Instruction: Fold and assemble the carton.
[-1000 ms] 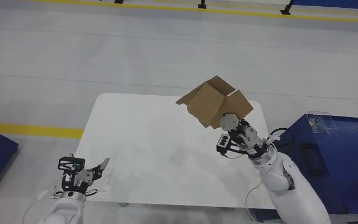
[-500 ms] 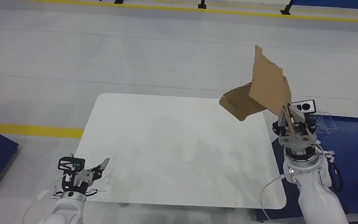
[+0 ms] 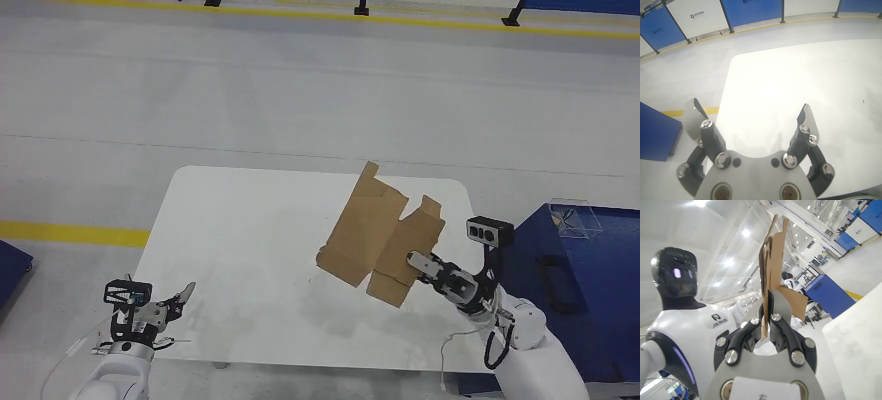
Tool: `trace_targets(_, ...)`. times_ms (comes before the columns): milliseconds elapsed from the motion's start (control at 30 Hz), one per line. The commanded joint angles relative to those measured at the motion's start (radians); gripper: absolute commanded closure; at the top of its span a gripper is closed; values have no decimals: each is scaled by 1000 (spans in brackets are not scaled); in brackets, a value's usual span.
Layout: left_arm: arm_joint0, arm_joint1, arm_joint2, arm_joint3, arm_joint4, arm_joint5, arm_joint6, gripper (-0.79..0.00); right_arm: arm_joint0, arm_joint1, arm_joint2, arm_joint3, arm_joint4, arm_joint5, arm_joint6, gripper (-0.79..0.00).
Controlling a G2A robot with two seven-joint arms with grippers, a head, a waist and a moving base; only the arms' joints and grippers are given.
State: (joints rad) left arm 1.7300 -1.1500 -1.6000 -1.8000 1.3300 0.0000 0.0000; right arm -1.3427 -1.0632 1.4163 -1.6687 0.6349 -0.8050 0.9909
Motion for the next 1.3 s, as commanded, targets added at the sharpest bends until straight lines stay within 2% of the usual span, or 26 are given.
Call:
trace_targets(0, 0, 0, 0, 0, 0, 0, 0, -785, 7, -5, -21, 20, -83, -34, -34, 0)
trace_targets(467, 0, 0, 0, 0, 0, 0, 0, -785, 6, -9, -36, 20, -84, -18, -69, 0)
trace_targets(633, 0, 0, 0, 0, 0, 0, 0, -785, 1, -2, 73, -46, -301, -135, -131, 0)
trace_targets(733, 0, 0, 0, 0, 0, 0, 0, -785, -21, 1, 194, -143, -528, -207, -190, 0)
trace_targets(933, 0, 0, 0, 0, 0, 0, 0, -785, -105, -27, 423, -461, -1177, -207, -431, 0)
trace_targets(1133, 0, 0, 0, 0, 0, 0, 0, -785, -213, -65, 467, -666, -1767, -130, -784, 0)
trace_targets(1267, 0, 0, 0, 0, 0, 0, 0, -785, -245, -66, 435, -681, -2240, -46, -1079, 0)
